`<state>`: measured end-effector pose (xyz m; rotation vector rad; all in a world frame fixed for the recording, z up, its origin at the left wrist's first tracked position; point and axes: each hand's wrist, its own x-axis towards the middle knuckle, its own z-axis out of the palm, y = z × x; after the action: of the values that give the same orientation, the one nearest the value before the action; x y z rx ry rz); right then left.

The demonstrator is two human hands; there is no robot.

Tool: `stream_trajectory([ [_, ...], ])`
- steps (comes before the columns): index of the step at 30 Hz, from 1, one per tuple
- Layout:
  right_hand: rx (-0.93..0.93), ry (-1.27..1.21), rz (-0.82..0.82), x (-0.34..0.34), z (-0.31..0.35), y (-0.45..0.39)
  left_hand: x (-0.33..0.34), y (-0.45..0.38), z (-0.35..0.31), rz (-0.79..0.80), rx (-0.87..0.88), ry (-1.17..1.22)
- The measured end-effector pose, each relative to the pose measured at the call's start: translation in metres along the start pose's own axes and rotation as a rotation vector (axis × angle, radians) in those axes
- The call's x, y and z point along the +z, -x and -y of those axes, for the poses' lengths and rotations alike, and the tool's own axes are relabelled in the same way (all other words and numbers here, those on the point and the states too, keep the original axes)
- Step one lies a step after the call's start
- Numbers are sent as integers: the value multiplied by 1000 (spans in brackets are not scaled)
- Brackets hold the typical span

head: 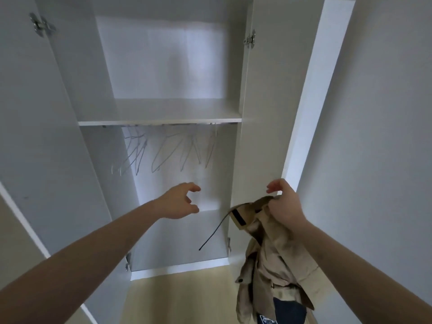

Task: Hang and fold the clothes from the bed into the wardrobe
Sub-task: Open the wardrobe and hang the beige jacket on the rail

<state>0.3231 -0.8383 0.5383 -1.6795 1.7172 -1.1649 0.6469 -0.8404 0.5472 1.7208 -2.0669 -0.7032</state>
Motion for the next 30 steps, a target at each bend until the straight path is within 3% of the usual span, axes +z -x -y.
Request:
stream_trajectory([
  [6,-86,-172,135,-15,35,-7,34,3,-28,119,184,9],
  [11,-66,-289,237,-7,55,-7,36,19,-43,-105,451,248],
  [15,-15,-349,318,10,68,-7,24,24,-55,-263,651,231],
  [21,95,-424,478,44,71,-6,-21,17,-58,-361,330,360],
  [26,155,-475,554,75,73,-10,-35,12,-46,-306,294,364],
  [28,152,-479,556,80,75,-16,-38,13,-27,-203,291,388],
  [30,183,-491,562,85,79,-21,-38,14,4,4,246,534],
])
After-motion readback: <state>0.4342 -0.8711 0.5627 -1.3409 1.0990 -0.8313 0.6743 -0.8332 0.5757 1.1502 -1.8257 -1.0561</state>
